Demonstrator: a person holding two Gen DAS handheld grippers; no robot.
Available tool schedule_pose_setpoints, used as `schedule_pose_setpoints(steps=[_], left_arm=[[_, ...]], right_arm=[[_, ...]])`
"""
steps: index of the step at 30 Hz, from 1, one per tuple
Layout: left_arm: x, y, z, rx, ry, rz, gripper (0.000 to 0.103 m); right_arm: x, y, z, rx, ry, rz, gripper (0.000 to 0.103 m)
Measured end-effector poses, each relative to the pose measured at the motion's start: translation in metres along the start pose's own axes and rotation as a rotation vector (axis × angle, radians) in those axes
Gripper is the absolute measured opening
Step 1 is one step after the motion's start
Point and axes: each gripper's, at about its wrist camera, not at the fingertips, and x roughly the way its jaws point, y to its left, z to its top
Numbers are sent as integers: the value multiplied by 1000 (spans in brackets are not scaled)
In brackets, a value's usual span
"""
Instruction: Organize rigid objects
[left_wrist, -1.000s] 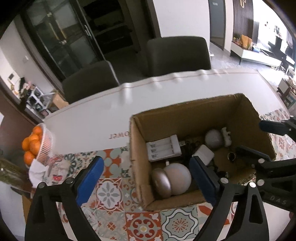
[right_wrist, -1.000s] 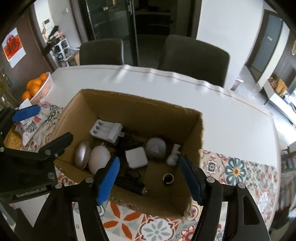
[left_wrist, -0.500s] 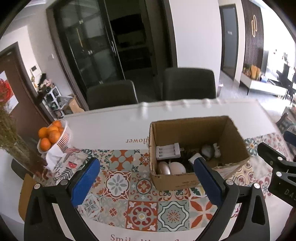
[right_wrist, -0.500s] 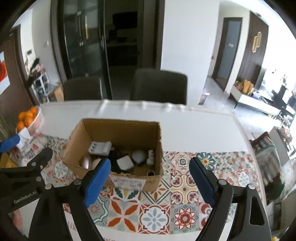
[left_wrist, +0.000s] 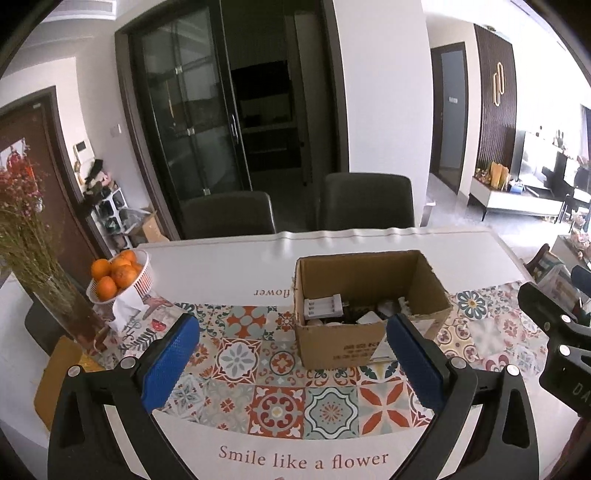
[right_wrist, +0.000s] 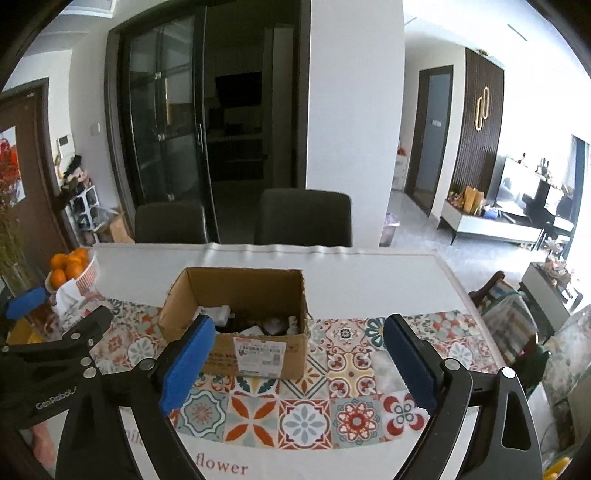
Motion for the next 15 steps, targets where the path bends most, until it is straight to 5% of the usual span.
schedule_pose_setpoints(steps=[15], left_arm=[[-61, 1, -9, 1, -103, -9, 103]], right_arm=[[-51, -6, -16, 12, -73, 33, 93]])
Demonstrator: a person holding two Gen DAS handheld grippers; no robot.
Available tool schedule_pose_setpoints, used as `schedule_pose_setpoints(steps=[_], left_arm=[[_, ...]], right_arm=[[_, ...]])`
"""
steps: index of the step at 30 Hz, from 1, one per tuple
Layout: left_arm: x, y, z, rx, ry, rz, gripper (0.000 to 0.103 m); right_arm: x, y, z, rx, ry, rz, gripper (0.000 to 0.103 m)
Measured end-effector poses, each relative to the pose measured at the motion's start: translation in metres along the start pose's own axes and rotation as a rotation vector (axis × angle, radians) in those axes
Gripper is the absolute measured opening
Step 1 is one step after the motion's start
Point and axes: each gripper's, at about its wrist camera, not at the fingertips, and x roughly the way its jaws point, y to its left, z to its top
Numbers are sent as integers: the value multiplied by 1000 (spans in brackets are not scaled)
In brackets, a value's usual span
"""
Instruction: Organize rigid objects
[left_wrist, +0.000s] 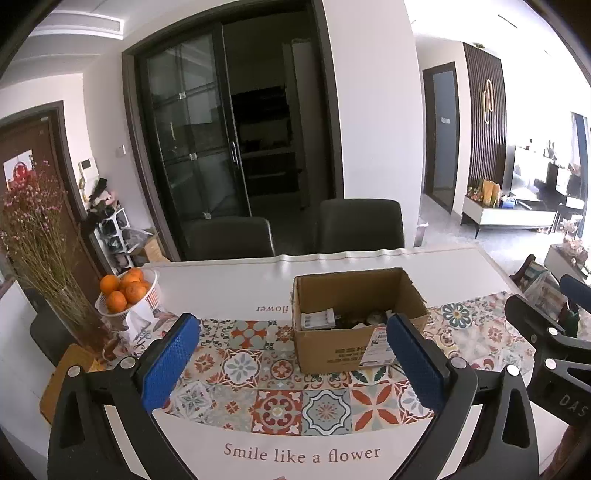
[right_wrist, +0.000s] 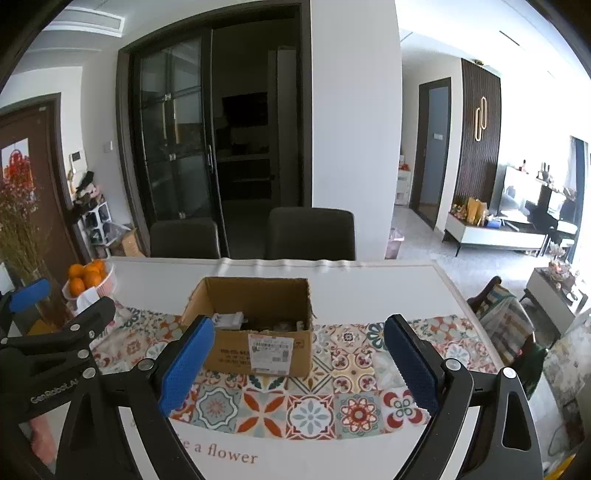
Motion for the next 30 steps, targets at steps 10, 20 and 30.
schedule_pose_setpoints(steps=[10, 20, 30], left_arm=[[-14, -4, -4, 4, -16, -15, 103], [-18, -5, -4, 2, -23, -15, 103], [-22, -4, -4, -1, -32, -12, 103]], right_arm=[[-12, -3, -4, 7, -16, -3, 94], [-19, -5, -6, 4, -23, -8, 94], [-26, -4, -6, 3, -28, -4, 94]])
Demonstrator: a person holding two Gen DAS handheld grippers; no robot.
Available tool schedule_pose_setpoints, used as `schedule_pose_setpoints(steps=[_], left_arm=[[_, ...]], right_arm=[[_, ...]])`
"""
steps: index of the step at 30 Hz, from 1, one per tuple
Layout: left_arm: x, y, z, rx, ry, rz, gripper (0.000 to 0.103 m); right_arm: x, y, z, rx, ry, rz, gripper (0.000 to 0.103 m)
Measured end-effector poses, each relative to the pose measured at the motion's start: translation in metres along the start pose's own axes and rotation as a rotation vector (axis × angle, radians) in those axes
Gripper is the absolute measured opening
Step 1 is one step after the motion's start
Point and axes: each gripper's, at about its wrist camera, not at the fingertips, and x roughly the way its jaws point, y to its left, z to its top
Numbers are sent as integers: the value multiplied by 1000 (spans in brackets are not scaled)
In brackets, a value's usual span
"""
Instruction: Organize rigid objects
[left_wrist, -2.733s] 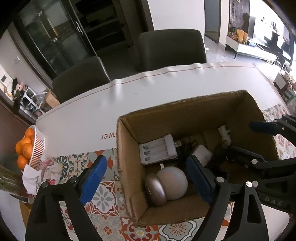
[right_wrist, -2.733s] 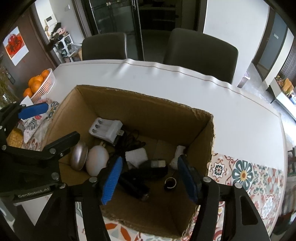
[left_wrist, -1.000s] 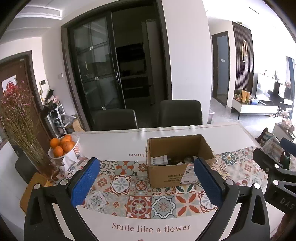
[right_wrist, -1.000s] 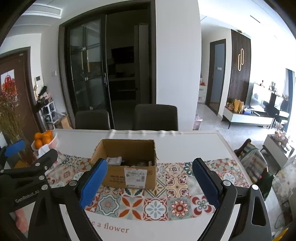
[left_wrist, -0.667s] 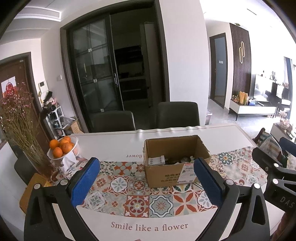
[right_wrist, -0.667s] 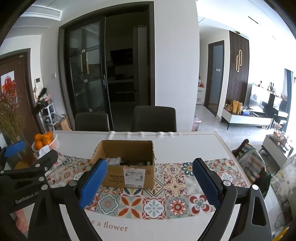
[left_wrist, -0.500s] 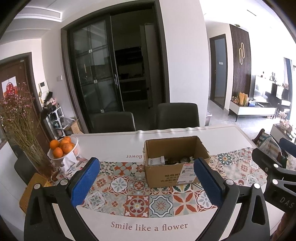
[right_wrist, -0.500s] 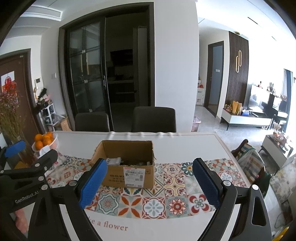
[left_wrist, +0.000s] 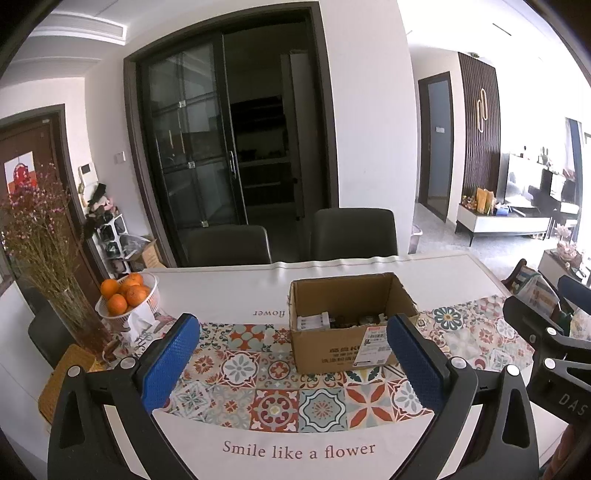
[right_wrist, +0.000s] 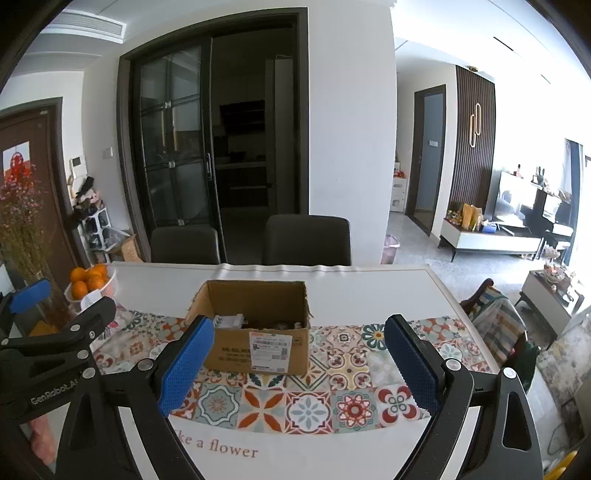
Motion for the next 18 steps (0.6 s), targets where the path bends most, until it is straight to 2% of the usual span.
schedule_pose_setpoints(steps=[18], left_arm=[[-5, 4, 1, -7, -7, 7, 103]], right_arm=[[-8, 6, 4, -3, -5, 4, 94]])
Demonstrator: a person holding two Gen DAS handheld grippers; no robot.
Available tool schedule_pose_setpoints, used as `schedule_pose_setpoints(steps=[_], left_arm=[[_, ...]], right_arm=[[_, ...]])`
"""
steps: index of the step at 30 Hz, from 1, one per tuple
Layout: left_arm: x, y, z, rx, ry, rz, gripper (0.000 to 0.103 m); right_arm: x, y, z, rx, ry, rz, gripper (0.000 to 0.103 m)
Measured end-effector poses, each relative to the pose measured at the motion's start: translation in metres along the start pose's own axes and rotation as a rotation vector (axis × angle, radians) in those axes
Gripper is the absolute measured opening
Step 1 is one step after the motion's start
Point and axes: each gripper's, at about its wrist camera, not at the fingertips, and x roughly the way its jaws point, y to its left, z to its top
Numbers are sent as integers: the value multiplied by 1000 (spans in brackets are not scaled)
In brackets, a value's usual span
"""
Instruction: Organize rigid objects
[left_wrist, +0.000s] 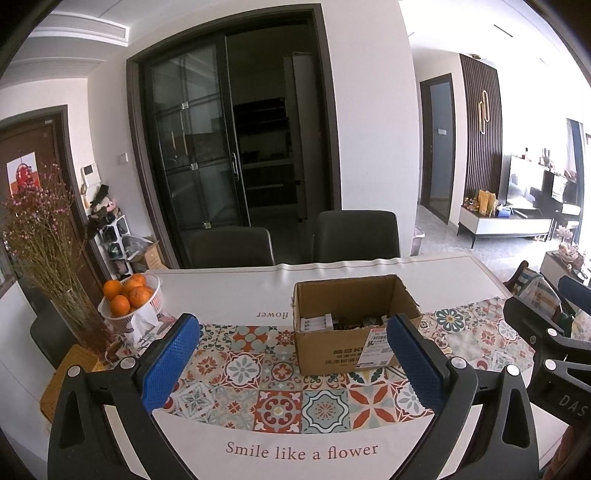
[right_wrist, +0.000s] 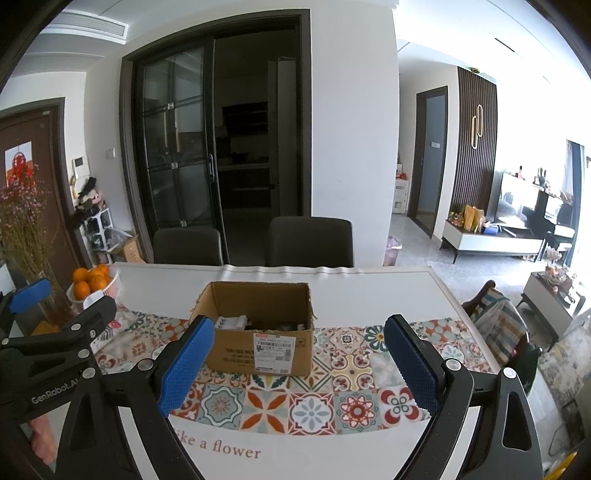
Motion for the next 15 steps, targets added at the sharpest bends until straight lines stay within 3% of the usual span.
schedule_pose_setpoints(steps=[15], left_arm=[[0, 1, 0, -2, -1, 0, 103]], right_arm=[[1, 1, 0, -1, 4, 2, 94]])
